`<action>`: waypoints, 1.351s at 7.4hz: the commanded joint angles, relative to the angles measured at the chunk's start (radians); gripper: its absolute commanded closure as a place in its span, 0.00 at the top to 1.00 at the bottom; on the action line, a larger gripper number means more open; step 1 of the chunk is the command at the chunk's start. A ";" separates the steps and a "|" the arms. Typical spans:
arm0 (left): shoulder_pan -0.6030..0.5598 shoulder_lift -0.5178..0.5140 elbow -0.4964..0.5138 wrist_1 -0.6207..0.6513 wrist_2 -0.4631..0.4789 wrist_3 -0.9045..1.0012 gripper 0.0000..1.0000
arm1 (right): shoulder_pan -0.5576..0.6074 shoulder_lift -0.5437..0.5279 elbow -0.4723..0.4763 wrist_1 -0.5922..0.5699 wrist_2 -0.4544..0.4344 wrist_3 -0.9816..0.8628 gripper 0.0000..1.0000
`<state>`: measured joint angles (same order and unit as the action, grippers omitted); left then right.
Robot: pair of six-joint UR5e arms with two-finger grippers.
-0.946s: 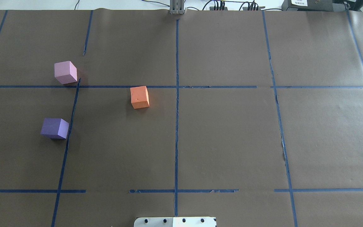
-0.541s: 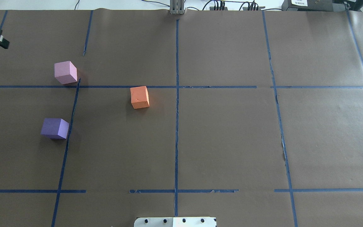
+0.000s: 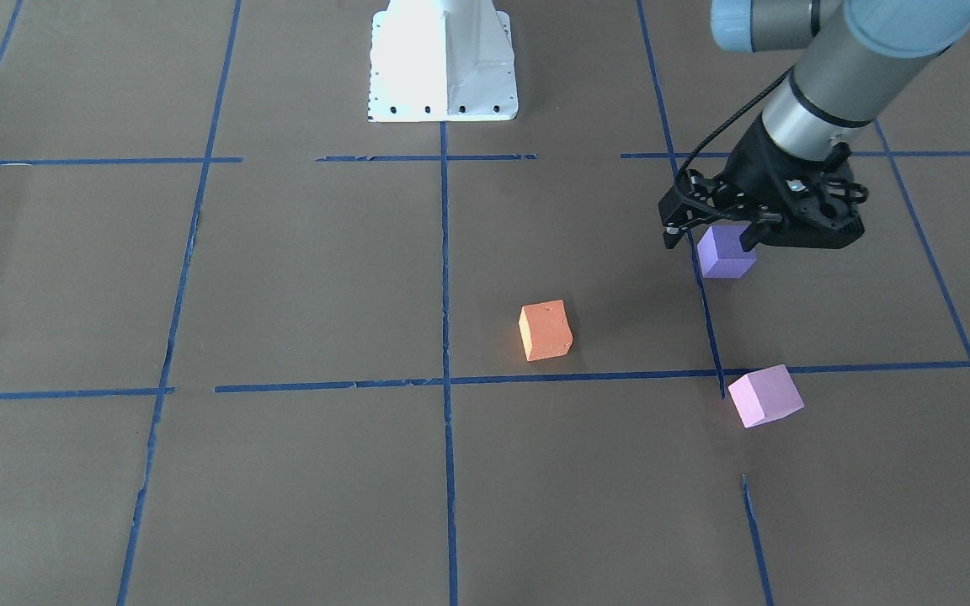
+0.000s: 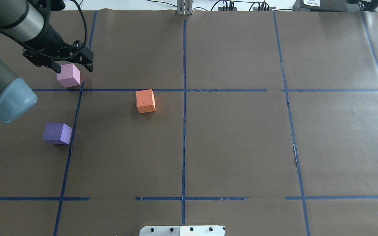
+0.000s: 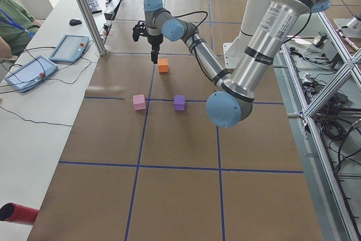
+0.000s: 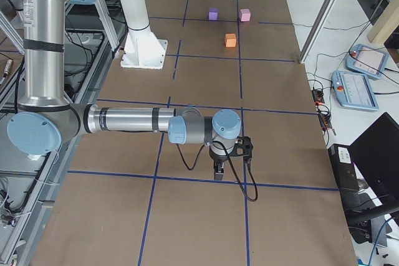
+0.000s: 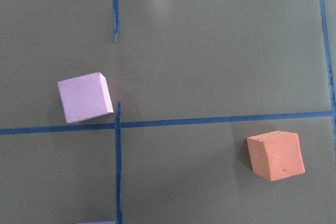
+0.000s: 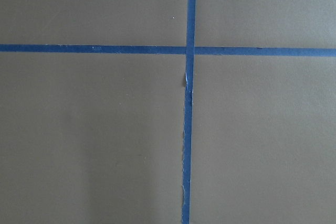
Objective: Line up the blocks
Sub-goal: 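Move the left gripper over the orange cube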
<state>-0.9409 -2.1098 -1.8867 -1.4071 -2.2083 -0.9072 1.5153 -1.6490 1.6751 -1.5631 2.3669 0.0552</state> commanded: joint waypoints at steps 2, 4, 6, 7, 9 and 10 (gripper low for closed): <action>0.154 -0.113 0.102 -0.007 0.157 -0.265 1.00 | 0.000 0.000 0.000 0.000 -0.002 0.000 1.00; 0.174 -0.128 0.133 -0.042 0.171 -0.311 1.00 | -0.001 0.000 0.000 0.000 0.000 0.000 1.00; 0.217 -0.137 0.190 -0.067 0.232 -0.311 1.00 | 0.000 0.000 0.000 0.000 0.000 0.000 1.00; 0.235 -0.165 0.254 -0.073 0.237 -0.309 1.00 | 0.000 0.000 0.000 0.000 -0.002 0.000 1.00; 0.255 -0.182 0.323 -0.143 0.246 -0.311 1.00 | -0.001 0.000 0.000 0.000 0.000 0.000 1.00; 0.258 -0.185 0.339 -0.171 0.246 -0.309 1.00 | -0.001 0.001 0.000 0.000 0.000 0.000 1.00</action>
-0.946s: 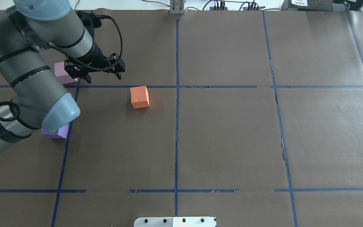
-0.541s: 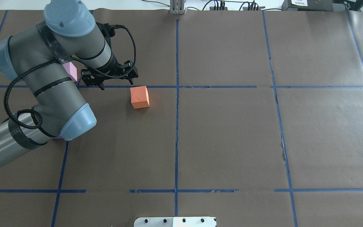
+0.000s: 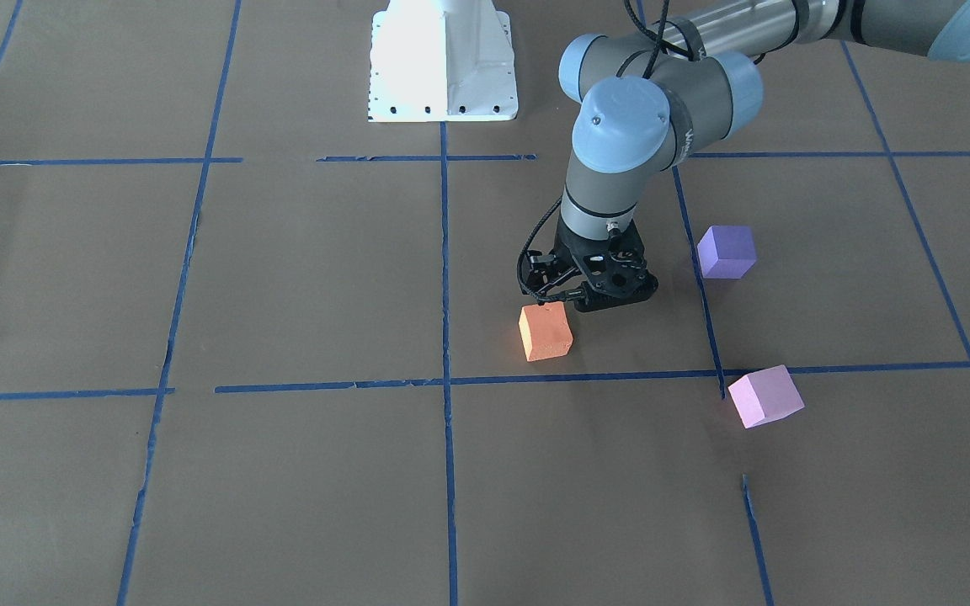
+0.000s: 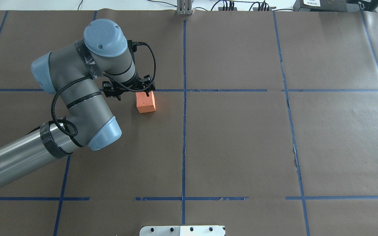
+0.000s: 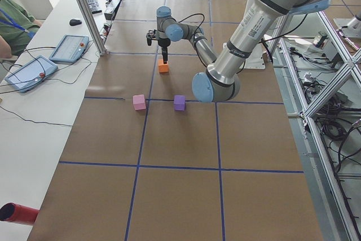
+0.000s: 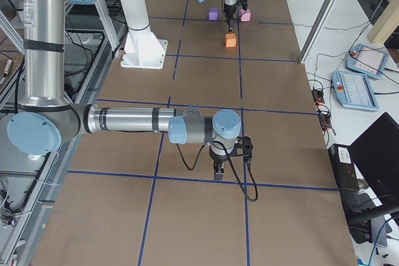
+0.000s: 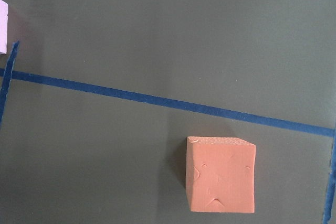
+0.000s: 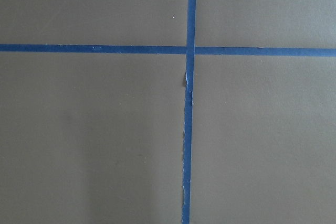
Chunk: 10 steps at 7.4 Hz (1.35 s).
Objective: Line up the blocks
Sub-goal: 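Lower the left gripper and grasp the orange cube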
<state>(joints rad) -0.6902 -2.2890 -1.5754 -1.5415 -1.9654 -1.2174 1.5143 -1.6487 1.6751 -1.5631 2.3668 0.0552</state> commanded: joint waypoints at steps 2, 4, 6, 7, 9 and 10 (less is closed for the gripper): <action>0.009 -0.036 0.104 -0.109 0.026 0.003 1.00 | 0.001 0.000 0.000 0.000 0.000 0.000 1.00; 0.023 -0.037 0.127 -0.144 0.068 0.002 1.00 | 0.001 0.000 0.000 0.000 0.000 0.000 1.00; 0.035 -0.030 0.178 -0.208 0.071 0.003 1.00 | 0.000 0.000 0.000 0.000 0.000 0.000 1.00; 0.044 -0.027 0.196 -0.230 0.071 0.001 1.00 | 0.001 0.000 0.000 0.000 0.000 0.000 1.00; 0.044 -0.027 0.196 -0.232 0.071 -0.001 0.89 | 0.001 0.000 0.000 0.000 0.000 0.000 1.00; 0.044 -0.030 0.193 -0.229 0.069 -0.005 0.39 | 0.000 0.000 0.000 0.000 -0.001 0.000 1.00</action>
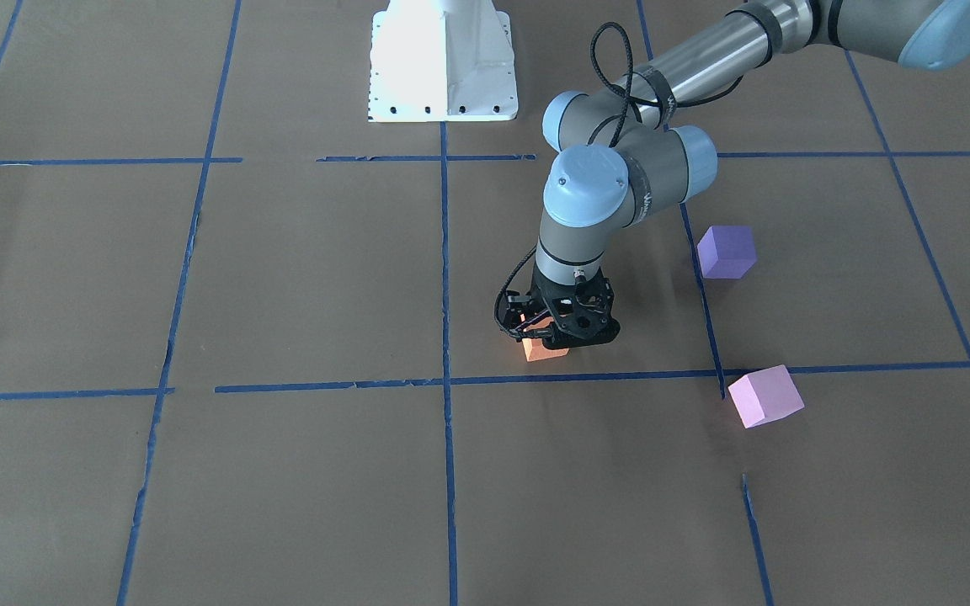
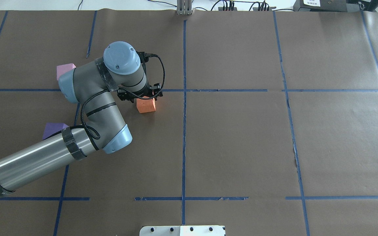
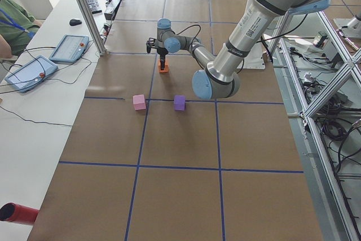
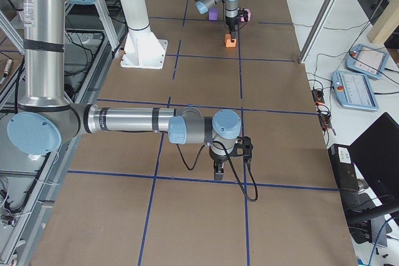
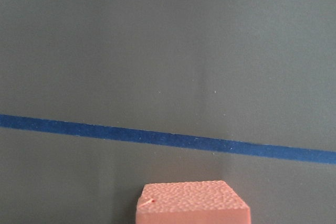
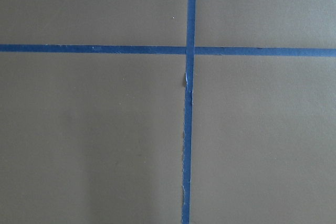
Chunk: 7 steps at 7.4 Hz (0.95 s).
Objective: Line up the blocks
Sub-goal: 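Lower the left gripper and grasp the orange cube, then carry the orange cube toward the gap between pink and purple cubes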
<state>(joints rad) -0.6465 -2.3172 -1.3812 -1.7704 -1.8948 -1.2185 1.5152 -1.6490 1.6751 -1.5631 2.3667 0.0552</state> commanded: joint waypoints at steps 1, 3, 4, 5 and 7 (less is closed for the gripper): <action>0.001 -0.002 -0.004 0.000 -0.001 -0.003 0.06 | 0.000 0.000 0.000 0.000 0.000 0.000 1.00; -0.018 -0.002 -0.065 0.034 -0.009 0.004 0.00 | 0.000 0.000 0.000 0.000 0.000 0.000 1.00; -0.045 -0.001 -0.146 0.131 -0.016 0.011 0.00 | 0.000 0.000 0.000 0.000 0.000 0.000 1.00; -0.051 0.004 -0.236 0.234 -0.055 0.014 0.00 | 0.000 0.000 0.000 0.000 -0.001 -0.002 1.00; -0.096 0.039 -0.320 0.308 -0.061 0.074 0.00 | 0.000 0.000 0.000 0.000 0.000 0.000 1.00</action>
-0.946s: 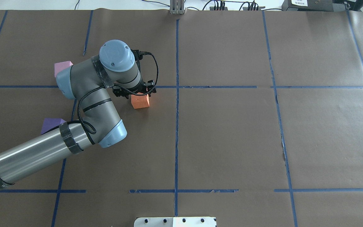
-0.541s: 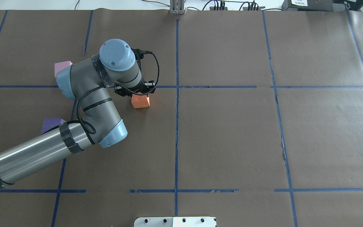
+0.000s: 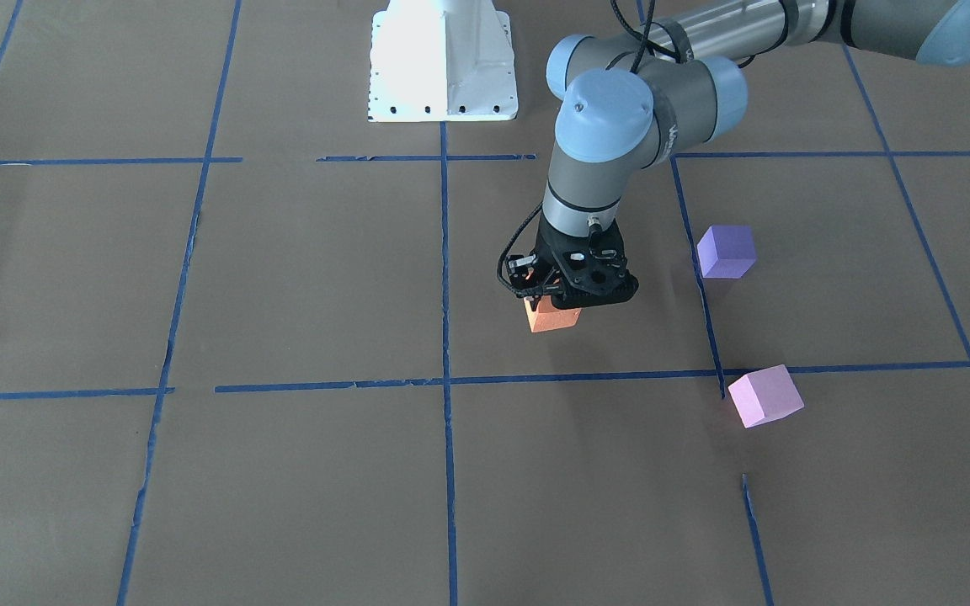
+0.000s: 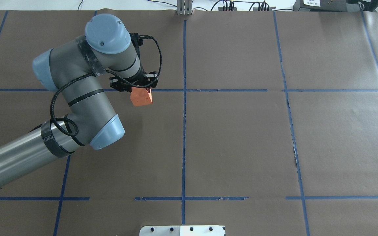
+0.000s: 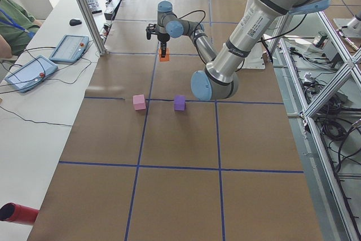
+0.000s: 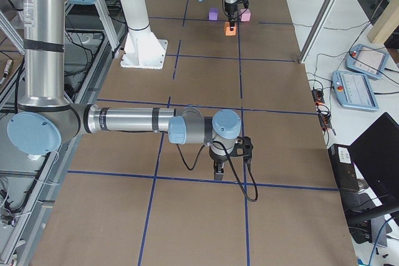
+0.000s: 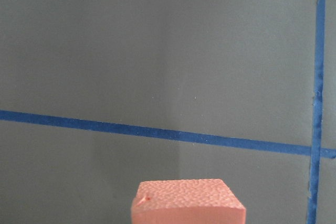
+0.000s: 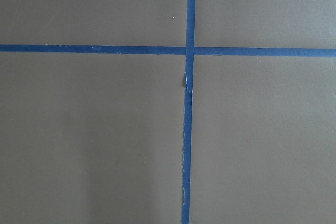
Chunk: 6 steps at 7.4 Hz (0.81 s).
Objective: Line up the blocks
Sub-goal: 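Carry the orange cube toward the gap between pink and purple cubes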
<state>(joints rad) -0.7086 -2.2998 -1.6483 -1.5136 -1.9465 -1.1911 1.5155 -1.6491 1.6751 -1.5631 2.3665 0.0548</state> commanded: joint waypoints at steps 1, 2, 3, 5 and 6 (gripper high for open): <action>-0.067 0.048 -0.053 0.067 -0.014 0.168 0.00 | 0.000 0.000 0.000 0.000 0.000 0.000 1.00; -0.098 0.098 -0.054 0.059 -0.015 0.238 0.00 | -0.001 0.000 0.000 0.000 0.000 0.000 1.00; -0.138 0.138 -0.054 0.049 -0.028 0.325 0.00 | 0.000 0.000 0.000 0.000 0.000 0.000 1.00; -0.215 0.288 -0.080 -0.037 -0.148 0.377 0.00 | -0.001 0.000 0.000 0.000 0.000 0.000 1.00; -0.216 0.339 -0.106 -0.055 -0.154 0.377 0.00 | -0.002 0.000 0.000 0.000 0.000 0.000 1.00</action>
<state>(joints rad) -0.9043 -2.0375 -1.7256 -1.5344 -2.0699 -0.8267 1.5146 -1.6490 1.6751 -1.5631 2.3669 0.0552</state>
